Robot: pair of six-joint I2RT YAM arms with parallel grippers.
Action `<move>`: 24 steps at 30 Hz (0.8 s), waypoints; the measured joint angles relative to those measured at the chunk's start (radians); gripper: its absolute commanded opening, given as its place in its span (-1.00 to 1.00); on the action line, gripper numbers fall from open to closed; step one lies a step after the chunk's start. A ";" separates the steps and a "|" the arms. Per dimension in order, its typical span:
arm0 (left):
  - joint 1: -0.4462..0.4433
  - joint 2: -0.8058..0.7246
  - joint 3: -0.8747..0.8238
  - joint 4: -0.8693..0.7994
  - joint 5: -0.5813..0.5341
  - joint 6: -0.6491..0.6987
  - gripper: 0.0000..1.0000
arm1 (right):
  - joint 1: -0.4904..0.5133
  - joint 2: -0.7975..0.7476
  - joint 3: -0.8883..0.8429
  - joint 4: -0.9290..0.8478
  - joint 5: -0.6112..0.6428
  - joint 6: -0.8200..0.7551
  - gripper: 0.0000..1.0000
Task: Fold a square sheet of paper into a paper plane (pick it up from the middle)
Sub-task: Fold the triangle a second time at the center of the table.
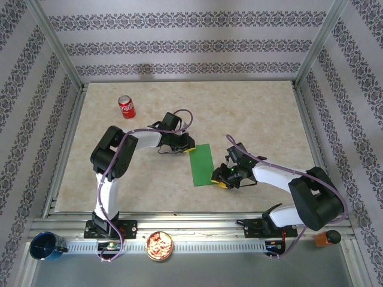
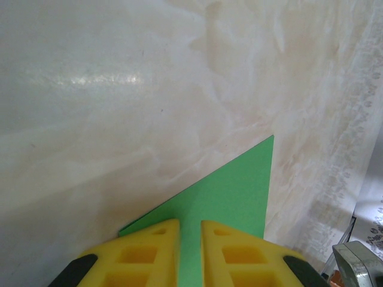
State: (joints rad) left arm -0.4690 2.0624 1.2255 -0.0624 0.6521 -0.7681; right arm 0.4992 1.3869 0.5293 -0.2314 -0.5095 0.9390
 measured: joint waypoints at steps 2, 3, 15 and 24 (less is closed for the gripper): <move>0.000 0.000 0.000 0.000 0.000 0.000 -0.64 | 0.000 0.003 0.000 0.001 -0.003 0.006 -0.27; 0.000 0.000 0.000 0.000 0.000 0.000 -0.65 | 0.000 0.003 0.000 0.003 -0.004 0.006 -0.27; 0.001 0.002 0.001 0.000 0.003 -0.003 -0.65 | -0.010 0.007 -0.010 0.037 -0.024 0.028 -0.27; 0.002 0.002 0.001 0.000 0.003 -0.004 -0.65 | -0.026 0.010 -0.024 0.068 -0.057 0.053 -0.26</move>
State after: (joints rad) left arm -0.4675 2.0640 1.2266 -0.0628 0.6552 -0.7719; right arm 0.4728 1.3968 0.5053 -0.1638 -0.5663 0.9916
